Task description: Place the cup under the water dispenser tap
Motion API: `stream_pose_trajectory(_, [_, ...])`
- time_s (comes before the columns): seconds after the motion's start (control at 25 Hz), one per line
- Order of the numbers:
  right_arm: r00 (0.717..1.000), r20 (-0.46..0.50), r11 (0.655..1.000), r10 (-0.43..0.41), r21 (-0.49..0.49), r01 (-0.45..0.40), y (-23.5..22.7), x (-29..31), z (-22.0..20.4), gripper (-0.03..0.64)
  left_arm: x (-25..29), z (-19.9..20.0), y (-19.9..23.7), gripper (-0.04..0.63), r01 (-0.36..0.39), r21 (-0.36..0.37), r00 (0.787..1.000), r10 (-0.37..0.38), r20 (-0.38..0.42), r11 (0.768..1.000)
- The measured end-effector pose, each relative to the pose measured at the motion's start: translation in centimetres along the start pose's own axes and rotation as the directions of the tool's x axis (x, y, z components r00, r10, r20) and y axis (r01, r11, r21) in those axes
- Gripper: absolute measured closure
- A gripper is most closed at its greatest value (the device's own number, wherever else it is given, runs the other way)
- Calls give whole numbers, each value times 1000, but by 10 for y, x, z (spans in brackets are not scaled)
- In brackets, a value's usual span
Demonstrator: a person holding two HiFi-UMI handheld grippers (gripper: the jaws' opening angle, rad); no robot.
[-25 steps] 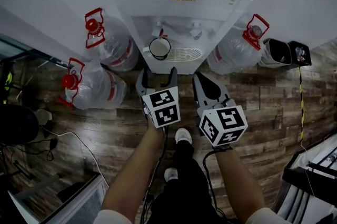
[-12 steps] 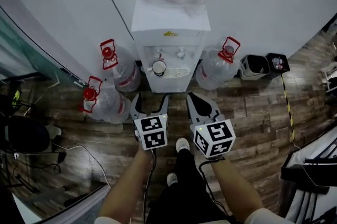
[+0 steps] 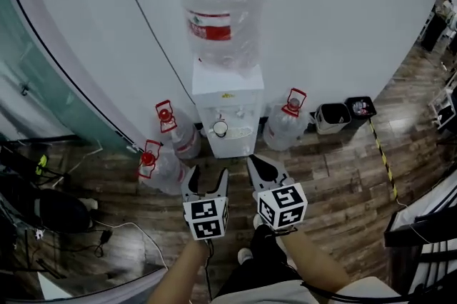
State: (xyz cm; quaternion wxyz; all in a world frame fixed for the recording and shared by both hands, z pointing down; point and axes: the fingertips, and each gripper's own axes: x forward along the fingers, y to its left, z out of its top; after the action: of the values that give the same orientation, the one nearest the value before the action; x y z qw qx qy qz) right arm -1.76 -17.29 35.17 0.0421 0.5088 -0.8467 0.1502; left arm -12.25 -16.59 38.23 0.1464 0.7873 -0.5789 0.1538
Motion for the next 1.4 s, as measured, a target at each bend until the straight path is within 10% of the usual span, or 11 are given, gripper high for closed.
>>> stream_pose_trajectory(0.8, [998,7,995,67,-80,-66,40,-125,66,597,-127,57,-60,481,41,-34,994,-37,105,999])
stream_pose_trajectory(1.4, [995,36,993,90,-80,-87,28,-161,85,597,-147,59,-78,546,-24,-25,993,27,114,999])
